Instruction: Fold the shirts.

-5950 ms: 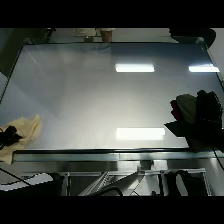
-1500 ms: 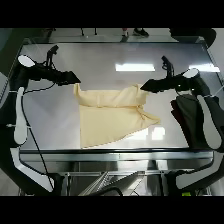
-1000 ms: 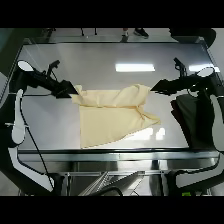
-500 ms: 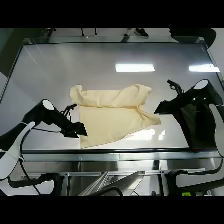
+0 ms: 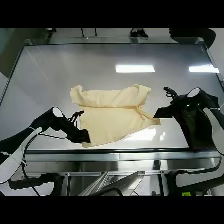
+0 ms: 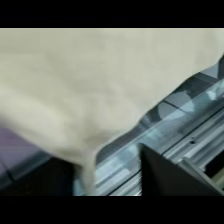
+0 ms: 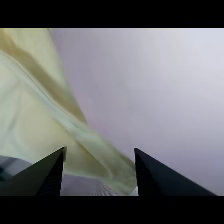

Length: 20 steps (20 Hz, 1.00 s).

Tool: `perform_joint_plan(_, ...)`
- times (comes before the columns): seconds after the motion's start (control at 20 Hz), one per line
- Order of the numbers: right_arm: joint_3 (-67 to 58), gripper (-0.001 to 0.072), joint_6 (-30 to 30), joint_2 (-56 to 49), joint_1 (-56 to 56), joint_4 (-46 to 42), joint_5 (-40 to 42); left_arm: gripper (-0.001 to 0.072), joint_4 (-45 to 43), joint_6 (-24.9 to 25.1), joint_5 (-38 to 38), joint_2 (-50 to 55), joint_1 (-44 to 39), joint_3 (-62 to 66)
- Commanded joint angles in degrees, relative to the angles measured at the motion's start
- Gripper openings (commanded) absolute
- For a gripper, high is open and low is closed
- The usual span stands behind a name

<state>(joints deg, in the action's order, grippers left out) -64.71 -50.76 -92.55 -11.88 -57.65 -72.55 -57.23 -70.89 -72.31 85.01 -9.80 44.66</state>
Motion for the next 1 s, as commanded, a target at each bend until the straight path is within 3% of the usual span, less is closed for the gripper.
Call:
perform_joint_plan(0.0,0.2,0.0501,1.5,-0.6,0.2,-0.2,3.1,0.0018,0.4,0.7,4.3,0.0,0.1,1.5)
perform_joint_plan(0.25,0.2,0.0499,1.5,-3.8,1.9,-0.2,0.0,0.0016,0.3,0.9,3.1,0.0,-0.1,4.4)
perform_joint_plan(0.3,0.2,0.0466,1.5,-4.4,2.3,-0.2,-1.4,0.0016,0.2,1.0,2.7,0.0,0.0,4.9)
perform_joint_plan(0.35,0.2,0.0266,1.9,-4.8,2.8,-0.1,-3.0,0.0016,0.2,1.0,2.6,0.0,0.0,5.6)
perform_joint_plan(0.45,0.2,0.0018,2.5,-4.7,3.8,2.7,-5.2,0.0015,0.3,0.9,2.3,0.0,0.0,7.2)
perform_joint_plan(0.6,0.2,0.0019,4.6,-0.7,4.1,13.3,-10.3,0.0014,1.6,1.7,-1.4,-2.4,0.0,11.6)
perform_joint_plan(0.8,-5.5,0.0019,6.0,19.1,3.5,30.1,-17.7,0.0014,1.9,1.8,-8.3,-16.1,0.1,28.7)
perform_joint_plan(0.95,-17.6,0.0018,3.6,37.2,1.4,33.4,-11.3,0.0014,1.7,1.1,-7.3,-25.2,0.1,50.7)
